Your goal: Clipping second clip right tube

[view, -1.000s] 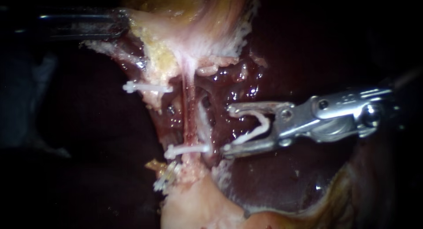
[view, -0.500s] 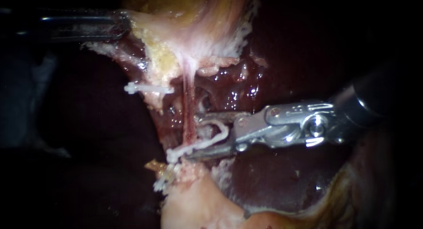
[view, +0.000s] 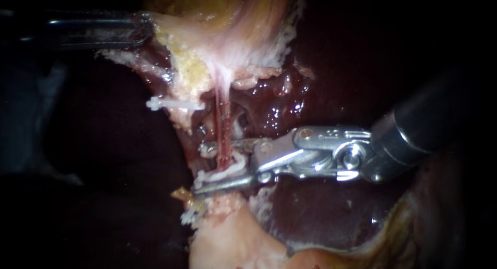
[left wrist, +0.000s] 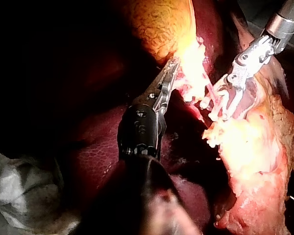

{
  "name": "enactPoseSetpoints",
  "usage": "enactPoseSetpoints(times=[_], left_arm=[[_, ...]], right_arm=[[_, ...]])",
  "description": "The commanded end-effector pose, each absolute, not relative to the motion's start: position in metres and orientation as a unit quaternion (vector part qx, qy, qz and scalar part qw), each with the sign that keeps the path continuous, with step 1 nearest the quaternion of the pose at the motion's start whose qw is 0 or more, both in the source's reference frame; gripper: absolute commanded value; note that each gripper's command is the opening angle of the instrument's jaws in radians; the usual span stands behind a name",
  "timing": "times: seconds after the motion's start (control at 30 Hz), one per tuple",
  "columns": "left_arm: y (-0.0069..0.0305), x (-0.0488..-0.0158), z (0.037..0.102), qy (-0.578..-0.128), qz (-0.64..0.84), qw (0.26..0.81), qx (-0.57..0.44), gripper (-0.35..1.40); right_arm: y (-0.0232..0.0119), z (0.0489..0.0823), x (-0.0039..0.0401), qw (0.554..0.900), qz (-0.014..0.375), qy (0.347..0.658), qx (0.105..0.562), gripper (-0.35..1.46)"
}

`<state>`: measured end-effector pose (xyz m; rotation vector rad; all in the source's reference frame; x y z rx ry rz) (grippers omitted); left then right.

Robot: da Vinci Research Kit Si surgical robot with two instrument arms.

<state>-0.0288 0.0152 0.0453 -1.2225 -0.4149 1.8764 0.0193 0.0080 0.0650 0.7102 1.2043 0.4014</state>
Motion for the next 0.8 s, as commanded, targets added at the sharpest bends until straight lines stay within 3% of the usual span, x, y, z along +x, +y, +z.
enactPoseSetpoints(times=[0.03, 0.4, 0.67, 0.8], left_arm=[[0.0152, -0.0288, 0.0454, -0.165, 0.748, 0.419, -0.487, -0.35], [0.0152, -0.0288, 0.0455, -0.165, 0.748, 0.418, -0.487, -0.35], [0.0152, -0.0288, 0.0456, -0.165, 0.748, 0.418, -0.488, -0.35], [0.0152, -0.0288, 0.0456, -0.165, 0.748, 0.418, -0.488, -0.35]], right_arm=[[0.0078, 0.0649, 0.0192, 0.746, 0.183, 0.552, 0.325, 0.49], [0.0057, 0.0612, 0.0196, 0.713, 0.147, 0.579, 0.367, 0.46], [0.0054, 0.0594, 0.0204, 0.708, 0.144, 0.583, 0.371, 0.43], [0.0057, 0.0597, 0.0203, 0.706, 0.163, 0.576, 0.379, 0.37]])
